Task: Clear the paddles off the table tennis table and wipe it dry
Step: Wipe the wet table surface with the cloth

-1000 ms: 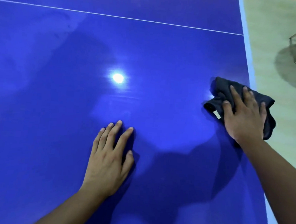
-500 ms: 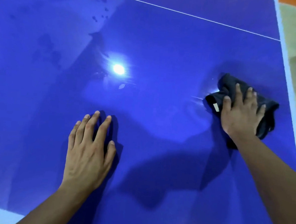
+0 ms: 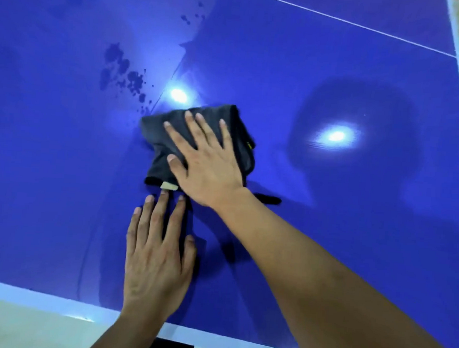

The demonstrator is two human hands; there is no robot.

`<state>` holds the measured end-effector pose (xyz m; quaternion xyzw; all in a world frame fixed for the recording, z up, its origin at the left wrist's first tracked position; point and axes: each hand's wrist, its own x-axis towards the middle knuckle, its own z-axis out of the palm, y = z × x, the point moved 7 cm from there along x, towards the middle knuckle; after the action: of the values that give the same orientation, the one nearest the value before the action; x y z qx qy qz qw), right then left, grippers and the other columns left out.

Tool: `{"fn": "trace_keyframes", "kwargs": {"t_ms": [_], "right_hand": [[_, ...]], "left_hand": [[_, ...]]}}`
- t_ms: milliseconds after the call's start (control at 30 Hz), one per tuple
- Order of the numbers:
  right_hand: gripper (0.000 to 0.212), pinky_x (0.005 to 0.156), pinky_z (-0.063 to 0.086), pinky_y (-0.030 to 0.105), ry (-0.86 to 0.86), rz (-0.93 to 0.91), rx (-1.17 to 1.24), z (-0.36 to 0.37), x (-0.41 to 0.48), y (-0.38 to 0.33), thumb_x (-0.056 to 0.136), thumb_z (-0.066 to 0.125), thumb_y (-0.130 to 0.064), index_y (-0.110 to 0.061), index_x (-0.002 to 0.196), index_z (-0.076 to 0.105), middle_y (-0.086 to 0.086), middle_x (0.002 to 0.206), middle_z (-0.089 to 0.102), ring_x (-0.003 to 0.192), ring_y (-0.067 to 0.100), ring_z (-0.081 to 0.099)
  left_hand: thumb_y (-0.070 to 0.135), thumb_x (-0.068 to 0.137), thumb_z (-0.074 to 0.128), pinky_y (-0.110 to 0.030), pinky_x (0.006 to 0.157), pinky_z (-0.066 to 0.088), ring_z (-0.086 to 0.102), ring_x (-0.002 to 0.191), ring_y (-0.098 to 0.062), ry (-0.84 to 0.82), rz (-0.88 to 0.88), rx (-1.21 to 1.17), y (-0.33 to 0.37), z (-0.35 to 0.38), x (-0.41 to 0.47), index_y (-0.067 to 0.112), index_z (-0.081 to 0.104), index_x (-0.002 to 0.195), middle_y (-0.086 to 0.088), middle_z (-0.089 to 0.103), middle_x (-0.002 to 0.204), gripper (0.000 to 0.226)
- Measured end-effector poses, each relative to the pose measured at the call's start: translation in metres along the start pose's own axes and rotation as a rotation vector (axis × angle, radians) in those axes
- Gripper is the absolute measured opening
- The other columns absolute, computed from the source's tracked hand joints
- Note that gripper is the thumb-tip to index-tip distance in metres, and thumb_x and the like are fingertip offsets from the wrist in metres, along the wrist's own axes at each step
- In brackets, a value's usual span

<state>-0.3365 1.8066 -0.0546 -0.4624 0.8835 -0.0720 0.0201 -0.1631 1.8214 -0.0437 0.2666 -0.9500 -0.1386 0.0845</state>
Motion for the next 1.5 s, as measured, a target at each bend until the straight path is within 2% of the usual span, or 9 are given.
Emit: {"fn": "trace_keyframes", "kwargs": {"t_ms": [200, 333, 600, 767, 867, 1167, 1333, 1400, 1500], "right_hand": [[0.059, 0.125, -0.006, 0.052, -0.047, -0.028, 0.062, 0.001, 0.004, -0.009, 0.105, 0.03, -0.049, -0.037, 0.162, 0.02, 0.001, 0.172, 0.013, 0.158, 0.017, 0.004], [0.058, 0.125, -0.006, 0.05, -0.031, -0.016, 0.071, -0.005, -0.01, 0.02, 0.106, 0.028, -0.049, -0.039, 0.162, 0.02, -0.002, 0.172, 0.012, 0.158, 0.014, 0.005], [0.058, 0.127, -0.002, 0.048, 0.095, 0.32, 0.097, -0.039, -0.115, 0.233, 0.103, 0.031, -0.051, -0.04, 0.16, 0.027, -0.001, 0.17, 0.02, 0.157, 0.014, 0.013], [0.06, 0.127, 0.002, 0.05, 0.126, 0.607, 0.047, -0.066, -0.22, 0.37, 0.103, 0.028, -0.051, -0.038, 0.161, 0.026, 0.004, 0.17, 0.02, 0.157, 0.019, 0.015], [0.059, 0.127, -0.002, 0.051, 0.109, 0.762, 0.062, -0.074, -0.28, 0.417, 0.105, 0.025, -0.051, -0.038, 0.162, 0.019, 0.003, 0.172, 0.013, 0.158, 0.019, 0.01], [0.06, 0.127, -0.005, 0.05, 0.111, 0.873, 0.067, -0.074, -0.321, 0.425, 0.105, 0.024, -0.05, -0.036, 0.163, 0.016, 0.005, 0.172, 0.01, 0.159, 0.019, 0.004], [0.065, 0.127, -0.002, 0.053, 0.088, 0.885, 0.045, -0.077, -0.321, 0.418, 0.101, 0.018, -0.054, -0.035, 0.163, 0.014, 0.008, 0.172, 0.008, 0.159, 0.022, 0.005], [0.066, 0.126, -0.002, 0.055, 0.109, 0.912, 0.045, -0.075, -0.316, 0.399, 0.1, 0.017, -0.053, -0.033, 0.164, 0.015, 0.01, 0.172, 0.008, 0.159, 0.023, 0.004], [0.067, 0.126, -0.001, 0.056, 0.123, 0.906, 0.025, -0.064, -0.295, 0.346, 0.1, 0.018, -0.052, -0.031, 0.164, 0.015, 0.011, 0.171, 0.009, 0.158, 0.025, 0.005]], "left_hand": [[0.028, 0.095, 0.039, -0.053, 0.124, 0.02, 0.03, 0.15, -0.037, -0.004, -0.031, 0.038, 0.007, -0.002, -0.003, 0.009, 0.044, 0.152, -0.018, 0.038, 0.159, 0.06], [0.03, 0.095, 0.038, -0.05, 0.124, 0.019, 0.029, 0.151, -0.034, -0.024, 0.042, 0.011, 0.054, 0.011, -0.025, 0.011, 0.043, 0.153, -0.014, 0.035, 0.162, 0.062], [0.032, 0.096, 0.039, -0.047, 0.125, 0.017, 0.026, 0.153, -0.031, -0.084, 0.213, -0.036, 0.178, 0.052, -0.054, 0.016, 0.041, 0.155, -0.009, 0.03, 0.165, 0.061], [0.034, 0.098, 0.037, -0.049, 0.125, 0.018, 0.025, 0.153, -0.031, -0.097, 0.196, 0.015, 0.191, 0.057, -0.054, 0.019, 0.039, 0.156, -0.008, 0.03, 0.165, 0.06], [0.034, 0.099, 0.036, -0.05, 0.125, 0.018, 0.023, 0.154, -0.03, -0.116, 0.189, 0.046, 0.191, 0.059, -0.058, 0.019, 0.037, 0.157, -0.008, 0.029, 0.165, 0.06], [0.03, 0.099, 0.038, -0.047, 0.125, 0.017, 0.023, 0.154, -0.028, -0.103, 0.208, 0.049, 0.194, 0.06, -0.058, 0.019, 0.039, 0.155, -0.006, 0.031, 0.165, 0.058], [0.03, 0.098, 0.041, -0.039, 0.126, 0.017, 0.025, 0.152, -0.011, -0.118, 0.118, -0.395, 0.174, 0.043, -0.056, 0.019, 0.046, 0.151, 0.002, 0.035, 0.162, 0.055], [0.027, 0.099, 0.041, -0.036, 0.125, 0.018, 0.027, 0.151, -0.012, -0.087, 0.16, -0.336, 0.16, 0.034, -0.061, 0.017, 0.046, 0.151, 0.001, 0.036, 0.162, 0.053], [0.025, 0.1, 0.042, -0.043, 0.125, 0.02, 0.034, 0.15, -0.024, -0.033, 0.159, -0.183, 0.113, 0.022, -0.069, 0.013, 0.05, 0.147, -0.004, 0.042, 0.158, 0.049]]}}
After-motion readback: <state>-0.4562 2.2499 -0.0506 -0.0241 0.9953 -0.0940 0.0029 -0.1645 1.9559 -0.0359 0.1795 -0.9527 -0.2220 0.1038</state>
